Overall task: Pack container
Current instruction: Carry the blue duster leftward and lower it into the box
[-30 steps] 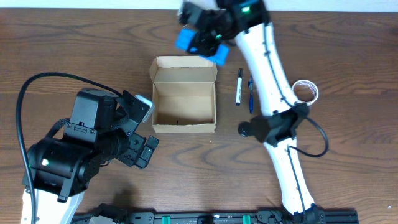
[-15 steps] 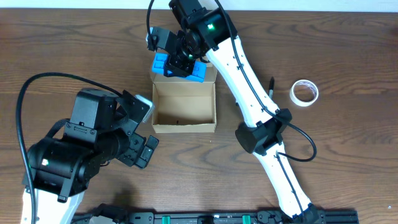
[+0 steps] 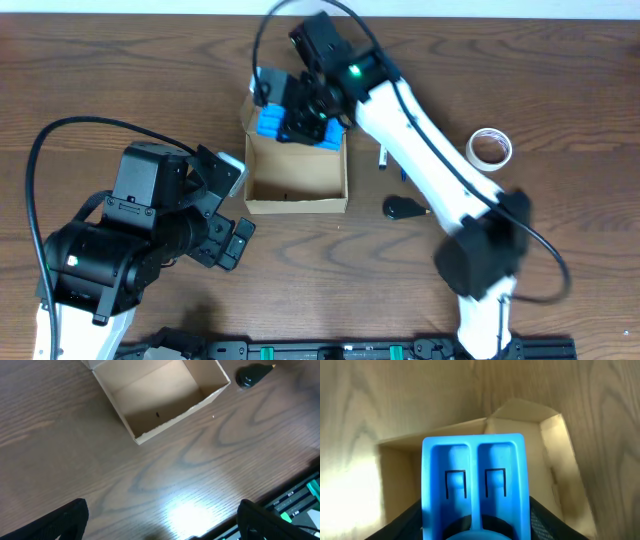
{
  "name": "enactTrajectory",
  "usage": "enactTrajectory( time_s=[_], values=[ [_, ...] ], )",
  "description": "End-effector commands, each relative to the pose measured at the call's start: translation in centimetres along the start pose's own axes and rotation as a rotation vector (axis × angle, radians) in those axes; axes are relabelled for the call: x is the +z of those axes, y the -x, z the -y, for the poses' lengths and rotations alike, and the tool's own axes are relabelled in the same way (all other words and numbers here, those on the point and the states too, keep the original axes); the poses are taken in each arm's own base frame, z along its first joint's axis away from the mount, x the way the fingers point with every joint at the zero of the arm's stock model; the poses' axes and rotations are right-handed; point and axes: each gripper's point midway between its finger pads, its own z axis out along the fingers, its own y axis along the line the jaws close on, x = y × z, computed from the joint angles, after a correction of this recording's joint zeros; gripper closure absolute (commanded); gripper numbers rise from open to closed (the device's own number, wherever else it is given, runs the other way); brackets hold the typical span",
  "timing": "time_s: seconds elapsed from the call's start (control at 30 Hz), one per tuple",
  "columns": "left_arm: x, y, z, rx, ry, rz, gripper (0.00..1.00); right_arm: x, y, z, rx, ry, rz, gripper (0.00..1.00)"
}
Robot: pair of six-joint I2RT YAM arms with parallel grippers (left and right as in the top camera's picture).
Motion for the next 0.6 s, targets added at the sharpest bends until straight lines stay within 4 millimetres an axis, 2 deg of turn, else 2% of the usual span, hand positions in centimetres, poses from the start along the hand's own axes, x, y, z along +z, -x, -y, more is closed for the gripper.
enactTrajectory(
  time_s=[0.0,0.2,0.57],
  values=[
    [-0.4,0.3,0.1,0.015,-0.005,0.013,0.05,-0.7,0.1,-3.3,-0.053,0.032,0.016,0.77],
    [-0.4,0.3,0.1,0.015,-0.005,0.014,0.05,1.4,-1.6,-5.4,-0.127,0.084,-0.026,0.77],
    [-0.4,0.3,0.1,0.015,-0.005,0.014,0.05,3.8,-2.9,-5.1,-0.174,0.066,-0.043,0.74]
  ],
)
